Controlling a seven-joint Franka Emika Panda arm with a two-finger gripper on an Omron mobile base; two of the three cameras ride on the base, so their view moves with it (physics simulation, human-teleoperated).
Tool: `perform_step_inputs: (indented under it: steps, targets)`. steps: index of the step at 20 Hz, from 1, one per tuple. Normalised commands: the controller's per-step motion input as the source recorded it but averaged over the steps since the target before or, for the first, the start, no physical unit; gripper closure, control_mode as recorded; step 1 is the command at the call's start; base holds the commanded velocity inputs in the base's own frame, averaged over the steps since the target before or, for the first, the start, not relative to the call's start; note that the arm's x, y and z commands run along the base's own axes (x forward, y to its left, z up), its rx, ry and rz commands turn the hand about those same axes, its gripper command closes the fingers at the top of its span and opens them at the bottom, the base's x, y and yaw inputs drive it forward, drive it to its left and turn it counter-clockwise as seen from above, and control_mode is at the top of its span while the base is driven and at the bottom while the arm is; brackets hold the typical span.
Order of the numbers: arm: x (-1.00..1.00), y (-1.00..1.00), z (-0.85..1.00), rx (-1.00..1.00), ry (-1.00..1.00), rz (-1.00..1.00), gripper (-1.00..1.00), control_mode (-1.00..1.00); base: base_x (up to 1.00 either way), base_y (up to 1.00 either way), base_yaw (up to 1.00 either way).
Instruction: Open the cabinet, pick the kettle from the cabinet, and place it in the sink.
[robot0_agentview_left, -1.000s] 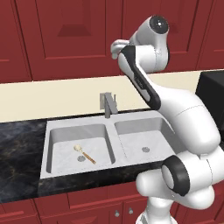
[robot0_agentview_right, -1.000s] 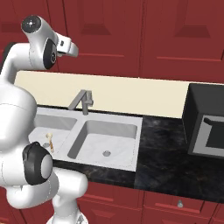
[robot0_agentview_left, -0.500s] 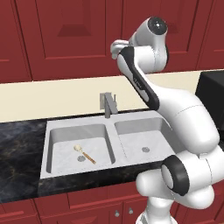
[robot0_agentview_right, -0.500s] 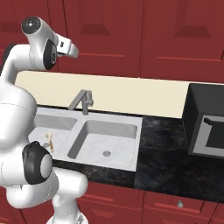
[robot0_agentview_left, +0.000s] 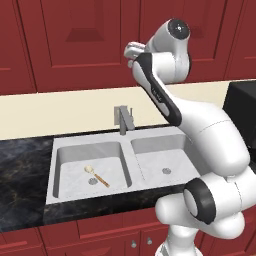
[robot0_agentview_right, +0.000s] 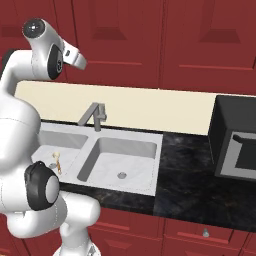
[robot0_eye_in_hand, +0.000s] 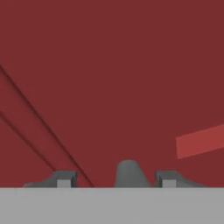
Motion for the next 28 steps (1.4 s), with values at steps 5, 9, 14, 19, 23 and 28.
perform_step_inputs:
  steps: [5, 9, 14, 19, 23, 28]
  targets:
    - [0.03, 0.05, -0.08, 0.27, 0.0, -0.07, 1.0, -1.0, 0.0, 0.0, 0.0]
    - [0.0, 0.05, -0.16, 0.27, 0.0, -0.03, 1.0, -1.0, 0.0, 0.0, 0.0]
    - [0.01, -0.01, -0.11, 0.23, -0.01, 0.0, 1.0, -1.0, 0.0, 0.0, 0.0]
    - [0.02, -0.23, -0.05, 0.16, -0.04, 0.02, 1.0, -1.0, 0.0, 0.0, 0.0]
    - [0.01, -0.36, 0.0, 0.04, -0.16, 0.09, 1.0, -1.0, 0.0, 0.0, 0.0]
    - [0.0, -0.38, 0.0, 0.0, -0.14, 0.07, 1.0, -1.0, 0.0, 0.0, 0.0]
